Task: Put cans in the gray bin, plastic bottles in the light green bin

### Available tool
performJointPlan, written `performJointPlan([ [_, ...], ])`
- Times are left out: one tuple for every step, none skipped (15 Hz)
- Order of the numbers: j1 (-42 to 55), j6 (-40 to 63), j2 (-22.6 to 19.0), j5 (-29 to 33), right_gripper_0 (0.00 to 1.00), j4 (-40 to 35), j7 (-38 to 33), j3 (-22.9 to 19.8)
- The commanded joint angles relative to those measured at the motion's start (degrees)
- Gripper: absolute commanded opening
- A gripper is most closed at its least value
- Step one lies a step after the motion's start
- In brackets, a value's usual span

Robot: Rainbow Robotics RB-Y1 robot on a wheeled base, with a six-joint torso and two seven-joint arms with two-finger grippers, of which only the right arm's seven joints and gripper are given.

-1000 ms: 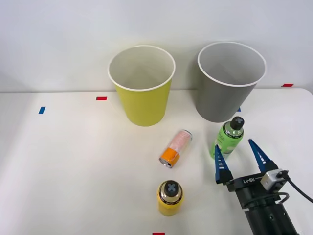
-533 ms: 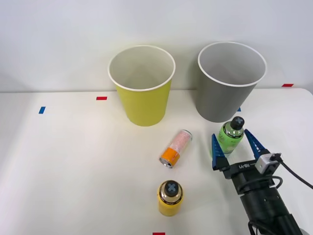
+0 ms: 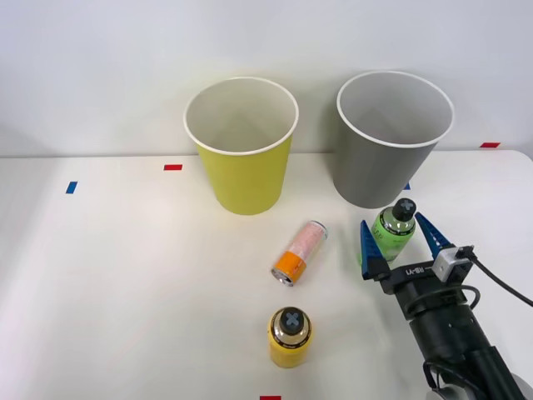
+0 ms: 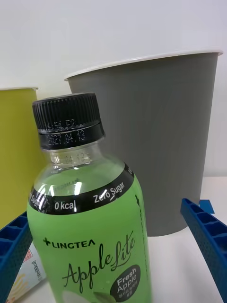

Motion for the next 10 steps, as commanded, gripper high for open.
performJointPlan([
  [0.13,0.04,-0.04,-0.1,0.45,0.0,0.73,0.04],
  [0.13,0.04,-0.04,-0.36,0.11,0.0,0.82,0.04],
  [0.04,0.04,-0.04,-0.45,0.06,0.0,0.91,0.04],
  [0.13,-0.05,0.05,-0.45,0.04,0.0,0.91,0.04],
  [0.04,-0.05,0.05,-0.54,0.02,0.0,0.91,0.04],
  [0.04,0.04,0.05,-0.54,0.02,0.0,0.91,0.04],
  [0.04,0.04,0.05,-0.54,0.01,-0.08,0.91,0.04],
  [0.04,-0.05,0.05,-0.54,0.01,0.0,0.91,0.04],
  [0.04,-0.05,-0.04,-0.54,0.0,0.0,0.91,0.04],
  [0.04,0.04,-0.3,-0.27,0.0,-0.08,0.91,0.04],
])
